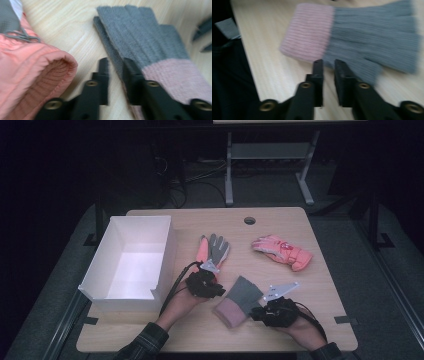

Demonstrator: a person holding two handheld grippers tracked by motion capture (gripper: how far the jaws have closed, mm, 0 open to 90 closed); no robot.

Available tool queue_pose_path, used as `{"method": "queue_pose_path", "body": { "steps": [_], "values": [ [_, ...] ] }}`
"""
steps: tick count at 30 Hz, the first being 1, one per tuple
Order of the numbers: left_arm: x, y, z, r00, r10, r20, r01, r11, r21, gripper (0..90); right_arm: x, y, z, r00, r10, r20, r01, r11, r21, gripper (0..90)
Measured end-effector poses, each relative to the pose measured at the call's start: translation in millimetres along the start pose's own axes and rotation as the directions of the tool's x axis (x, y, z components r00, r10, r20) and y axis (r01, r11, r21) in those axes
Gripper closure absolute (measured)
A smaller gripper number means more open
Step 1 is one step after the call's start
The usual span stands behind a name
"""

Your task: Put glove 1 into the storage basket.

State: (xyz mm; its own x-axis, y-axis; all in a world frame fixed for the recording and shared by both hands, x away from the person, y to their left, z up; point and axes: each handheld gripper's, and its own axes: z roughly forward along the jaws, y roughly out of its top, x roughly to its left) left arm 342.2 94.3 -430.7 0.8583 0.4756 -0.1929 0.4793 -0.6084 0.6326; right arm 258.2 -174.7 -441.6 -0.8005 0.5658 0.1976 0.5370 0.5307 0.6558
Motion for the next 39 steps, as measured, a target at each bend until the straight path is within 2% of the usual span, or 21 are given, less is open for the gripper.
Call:
{"method": "queue_pose_path", "body": {
  "steps": [4,5,8,10,12,14,18,19,22,24,25,26,29,30,33,34,35,39],
  "values": [
    [-7.5,4.0,-4.7,0.9996,0.018,0.022,-0.017,0.9998,-0.011,47.3,-10.8,-6.5,-9.7,0.9978,0.056,0.036,-0.055,0.998,-0.011,50.1],
    [-11.5,5.1,-3.9,0.9996,0.010,0.026,-0.009,0.9996,-0.025,41.6,-13.0,-8.6,-11.2,0.9965,0.071,0.043,-0.071,0.997,-0.008,45.9],
    [-20.2,9.7,0.7,0.9993,0.014,0.036,-0.013,0.9995,-0.029,27.1,-19.1,-15.7,-14.3,0.9918,0.099,0.082,-0.098,0.995,-0.015,35.7],
    [-26.0,12.1,6.7,0.9993,0.023,0.029,-0.023,0.9996,-0.016,21.8,-22.0,-18.3,-17.0,0.9880,0.111,0.107,-0.109,0.994,-0.024,27.8],
    [-30.4,13.6,14.1,0.9990,0.037,0.023,-0.038,0.9992,0.017,16.4,-25.9,-19.0,-18.5,0.9831,0.121,0.137,-0.117,0.992,-0.042,17.5],
    [-34.5,14.1,21.9,0.9989,0.045,0.012,-0.046,0.9984,0.033,14.0,-28.8,-19.2,-19.1,0.9805,0.132,0.146,-0.125,0.991,-0.053,15.1],
    [-40.8,16.3,35.6,0.9971,0.074,-0.015,-0.073,0.9954,0.062,13.1,-32.0,-20.9,-17.0,0.9777,0.124,0.170,-0.114,0.991,-0.067,13.7],
    [-41.4,16.6,38.9,0.9969,0.075,-0.022,-0.074,0.9952,0.063,12.9,-32.2,-20.9,-16.2,0.9755,0.141,0.169,-0.131,0.989,-0.068,13.6],
    [-41.2,16.5,46.6,0.9979,0.061,-0.021,-0.060,0.9960,0.066,12.7,-35.5,-21.7,-15.3,0.9754,0.140,0.170,-0.131,0.989,-0.063,12.4],
    [-40.3,15.9,50.4,0.9969,0.073,-0.030,-0.070,0.9940,0.083,12.8,-36.9,-21.9,-15.6,0.9737,0.149,0.172,-0.139,0.988,-0.069,11.8],
    [-40.9,14.7,52.7,0.9978,0.059,-0.029,-0.057,0.9955,0.076,12.7,-37.8,-22.1,-15.5,0.9735,0.149,0.174,-0.138,0.988,-0.070,11.7],
    [-39.3,13.9,52.8,0.9975,0.067,-0.022,-0.065,0.9944,0.083,12.7,-38.9,-22.5,-15.2,0.9735,0.144,0.178,-0.133,0.989,-0.072,11.6],
    [-38.6,11.3,54.2,0.9992,0.038,-0.010,-0.037,0.9971,0.066,12.8,-39.8,-23.2,-14.8,0.9710,0.154,0.183,-0.143,0.987,-0.073,11.1],
    [-37.1,11.1,53.4,0.9985,0.055,-0.006,-0.054,0.9947,0.087,12.9,-39.7,-23.3,-15.2,0.9708,0.155,0.183,-0.143,0.987,-0.076,11.1],
    [-37.3,9.2,55.2,0.9991,0.041,0.012,-0.042,0.9956,0.084,13.7,-39.4,-22.7,-15.5,0.9704,0.157,0.184,-0.145,0.987,-0.075,11.1],
    [-36.7,8.9,54.6,0.9981,0.059,0.016,-0.060,0.9943,0.088,14.3,-39.4,-22.5,-15.6,0.9707,0.152,0.186,-0.140,0.987,-0.074,11.1],
    [-37.1,8.8,54.5,0.9982,0.057,0.018,-0.058,0.9946,0.086,15.1,-39.5,-22.4,-15.5,0.9709,0.150,0.187,-0.138,0.988,-0.076,11.1],
    [-38.6,8.9,52.7,0.9962,0.073,0.049,-0.077,0.9933,0.087,26.9,-40.1,-22.4,-16.7,0.9697,0.146,0.196,-0.131,0.987,-0.088,11.1]
  ]
}}
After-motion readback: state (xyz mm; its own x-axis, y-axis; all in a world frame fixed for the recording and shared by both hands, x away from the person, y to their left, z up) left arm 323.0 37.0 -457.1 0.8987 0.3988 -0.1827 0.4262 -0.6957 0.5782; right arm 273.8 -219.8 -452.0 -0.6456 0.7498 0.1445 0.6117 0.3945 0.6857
